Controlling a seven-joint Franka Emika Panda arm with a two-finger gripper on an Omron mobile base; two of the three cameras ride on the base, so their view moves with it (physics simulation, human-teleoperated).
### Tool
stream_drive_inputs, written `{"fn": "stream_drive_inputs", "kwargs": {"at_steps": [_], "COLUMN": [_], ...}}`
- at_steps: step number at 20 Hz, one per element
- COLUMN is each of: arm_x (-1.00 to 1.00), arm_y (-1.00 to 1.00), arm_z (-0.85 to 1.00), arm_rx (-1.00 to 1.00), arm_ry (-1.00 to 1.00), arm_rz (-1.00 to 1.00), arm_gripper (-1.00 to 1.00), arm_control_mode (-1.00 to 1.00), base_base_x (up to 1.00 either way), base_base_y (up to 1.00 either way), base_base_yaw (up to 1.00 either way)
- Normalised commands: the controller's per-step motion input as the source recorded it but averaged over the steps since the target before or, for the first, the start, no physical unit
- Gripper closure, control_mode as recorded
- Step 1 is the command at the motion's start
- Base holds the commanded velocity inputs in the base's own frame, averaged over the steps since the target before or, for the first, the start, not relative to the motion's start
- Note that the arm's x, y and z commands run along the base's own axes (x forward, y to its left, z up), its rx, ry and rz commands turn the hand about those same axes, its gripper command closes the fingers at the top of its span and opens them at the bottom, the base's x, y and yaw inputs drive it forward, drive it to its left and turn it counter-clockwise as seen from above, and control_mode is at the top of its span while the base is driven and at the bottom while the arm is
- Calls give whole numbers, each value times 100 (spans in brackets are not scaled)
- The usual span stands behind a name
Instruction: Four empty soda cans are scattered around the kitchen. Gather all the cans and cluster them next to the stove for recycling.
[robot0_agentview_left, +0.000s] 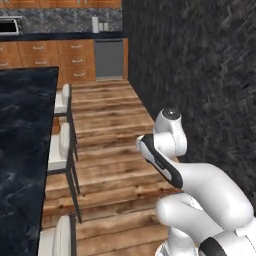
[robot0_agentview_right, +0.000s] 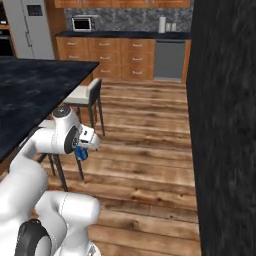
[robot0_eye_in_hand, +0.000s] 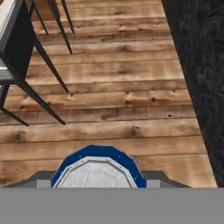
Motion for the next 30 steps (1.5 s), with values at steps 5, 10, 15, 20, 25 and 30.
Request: {"fn": "stream_drive_inputs", "kwargs": {"at_steps": [5,10,15,20,25,30], "arm_x": [0,0,0,0,0,0], "arm_y": [0,0,0,0,0,0], "arm_z": [0,0,0,0,0,0], "arm_rx": [0,0,0,0,0,0], "arm_ry": [0,0,0,0,0,0], "arm_rz": [0,0,0,0,0,0], "arm_gripper": [100,100,100,100,100,100], "arm_control_mode": [100,100,100,100,100,100], "base_base_x": [73,74,73,73,72,69], "base_base_y": [0,0,0,0,0,0], "base_base_yaw": [0,0,0,0,0,0]}}
